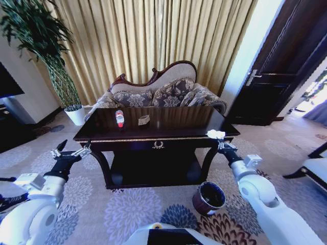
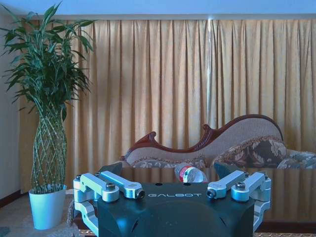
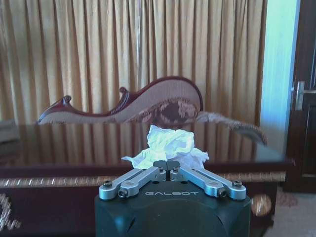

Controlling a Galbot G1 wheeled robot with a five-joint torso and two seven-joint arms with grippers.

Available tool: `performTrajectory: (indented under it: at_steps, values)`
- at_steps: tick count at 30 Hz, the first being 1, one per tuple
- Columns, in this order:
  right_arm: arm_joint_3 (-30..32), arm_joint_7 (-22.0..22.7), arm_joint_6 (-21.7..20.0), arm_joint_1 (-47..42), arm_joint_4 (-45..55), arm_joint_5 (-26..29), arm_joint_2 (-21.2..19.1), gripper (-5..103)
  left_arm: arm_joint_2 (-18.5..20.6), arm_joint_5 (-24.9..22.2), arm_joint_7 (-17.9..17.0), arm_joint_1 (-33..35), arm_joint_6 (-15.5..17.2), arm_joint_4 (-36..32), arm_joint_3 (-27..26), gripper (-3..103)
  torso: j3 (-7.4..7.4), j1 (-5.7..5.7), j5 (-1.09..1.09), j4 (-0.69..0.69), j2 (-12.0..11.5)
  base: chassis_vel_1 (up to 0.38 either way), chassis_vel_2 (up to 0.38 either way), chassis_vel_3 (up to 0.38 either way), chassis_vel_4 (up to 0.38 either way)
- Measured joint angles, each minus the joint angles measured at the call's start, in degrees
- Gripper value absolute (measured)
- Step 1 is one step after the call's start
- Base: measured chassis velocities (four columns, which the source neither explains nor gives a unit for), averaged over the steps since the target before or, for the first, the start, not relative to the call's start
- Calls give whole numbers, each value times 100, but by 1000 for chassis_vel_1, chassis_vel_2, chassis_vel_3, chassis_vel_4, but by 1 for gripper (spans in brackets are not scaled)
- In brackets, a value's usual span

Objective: Move to the front of the table and place the trash on the table into the trash bin.

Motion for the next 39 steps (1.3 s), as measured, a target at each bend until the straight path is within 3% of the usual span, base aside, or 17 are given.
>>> performTrajectory:
  at_steps: [6, 12, 22, 32, 35, 39]
  values:
    - [-319, -342, 301, -126, -784, -445, 300, 0, -81, -1, 11, 18, -26, -42, 1, 100, -1, -1, 0, 0, 1, 32, -38, -44, 31]
    - [-658, -660, 805, 191, -2659, -1085, 721, 0, -102, -10, 11, 51, -36, -121, -38, 100, 1, 1, 2, 0, 0, 0, 0, 0, 0]
    - [-891, -732, 1257, 863, -4848, -1587, 1007, 0, -180, 7, 12, 119, -67, -250, -25, 100, 0, 1, 0, 0, 0, 0, 0, 0, 0]
    - [-943, -709, 1388, 1311, -5856, -1962, 1117, -3, -231, 24, 16, 105, -96, -296, 31, 100, 0, 1, 1, 0, -1, 0, 0, 0, 0]
    - [-943, -710, 1388, 1310, -5860, -2038, 1099, 1, -231, 29, 17, 101, -97, -299, 36, 100, 0, 0, 1, 0, 0, 0, 0, 0, 0]
    - [-934, -710, 1392, 1322, -5860, -2078, 1092, 17, -231, 34, 23, 98, -98, -320, 51, 100, 0, 0, 0, 0, 0, 0, 0, 0, 0]
